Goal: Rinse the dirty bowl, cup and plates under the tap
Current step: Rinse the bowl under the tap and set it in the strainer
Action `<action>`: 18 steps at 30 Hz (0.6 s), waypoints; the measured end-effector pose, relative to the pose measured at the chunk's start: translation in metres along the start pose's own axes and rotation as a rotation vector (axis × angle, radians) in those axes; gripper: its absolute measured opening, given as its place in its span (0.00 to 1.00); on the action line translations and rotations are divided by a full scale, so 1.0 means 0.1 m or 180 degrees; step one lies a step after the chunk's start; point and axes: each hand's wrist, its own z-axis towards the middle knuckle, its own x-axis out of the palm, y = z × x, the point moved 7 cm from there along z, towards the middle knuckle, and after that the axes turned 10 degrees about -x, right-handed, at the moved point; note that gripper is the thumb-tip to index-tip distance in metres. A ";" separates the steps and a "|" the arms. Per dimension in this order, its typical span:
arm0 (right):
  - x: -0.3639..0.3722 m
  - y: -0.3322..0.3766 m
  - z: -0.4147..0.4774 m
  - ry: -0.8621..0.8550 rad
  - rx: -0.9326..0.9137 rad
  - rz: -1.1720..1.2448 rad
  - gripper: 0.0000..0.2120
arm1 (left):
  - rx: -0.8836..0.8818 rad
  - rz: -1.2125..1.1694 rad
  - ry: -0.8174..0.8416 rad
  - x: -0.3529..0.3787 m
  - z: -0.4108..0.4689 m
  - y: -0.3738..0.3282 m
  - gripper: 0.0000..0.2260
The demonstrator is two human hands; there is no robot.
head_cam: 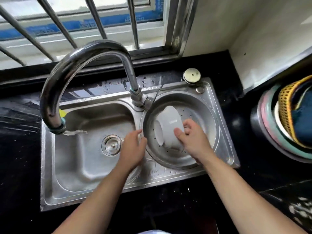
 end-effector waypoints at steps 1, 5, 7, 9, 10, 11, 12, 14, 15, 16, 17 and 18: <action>0.08 -0.02 0.01 0.0003 -0.0102 -0.0358 0.05 | 0.0048 0.0333 -0.0126 0.10 -0.09 0.04 0.22; 0.37 -0.17 0.09 -0.0012 -0.0194 -0.1078 0.07 | -0.0217 0.0821 0.0005 0.54 -0.40 0.41 0.36; 0.49 -0.25 0.13 -0.0011 -0.0175 -0.1112 0.08 | -0.0237 0.0987 0.0077 0.71 -0.48 0.56 0.39; 0.59 -0.29 0.13 0.0015 -0.0237 -0.1156 0.10 | -0.0235 0.1236 0.0112 0.82 -0.51 0.66 0.38; 0.65 -0.30 0.13 0.0047 -0.0284 -0.1190 0.11 | -0.0235 0.1374 0.0115 0.85 -0.51 0.68 0.38; 0.71 -0.30 0.12 0.0086 -0.0322 -0.1235 0.12 | -0.0232 0.1495 0.0132 0.86 -0.49 0.71 0.38; 0.77 -0.32 0.12 0.0133 -0.0332 -0.1293 0.12 | -0.0220 0.1593 0.0169 0.88 -0.48 0.72 0.38; 0.88 -0.35 0.12 0.0197 -0.0332 -0.1373 0.12 | -0.0213 0.1686 0.0268 0.91 -0.45 0.75 0.38; 0.93 -0.38 0.11 0.0205 -0.0342 -0.1389 0.12 | -0.0237 0.1675 0.0312 0.92 -0.44 0.76 0.38; 0.98 -0.40 0.10 0.0212 -0.0328 -0.1399 0.11 | -0.0274 0.1649 0.0347 0.92 -0.44 0.77 0.38; 1.02 -0.42 0.09 0.0224 -0.0301 -0.1385 0.11 | -0.0312 0.1631 0.0370 0.93 -0.43 0.78 0.38; 1.05 -0.44 0.08 0.0234 -0.0269 -0.1356 0.10 | -0.0338 0.1630 0.0379 0.93 -0.43 0.78 0.38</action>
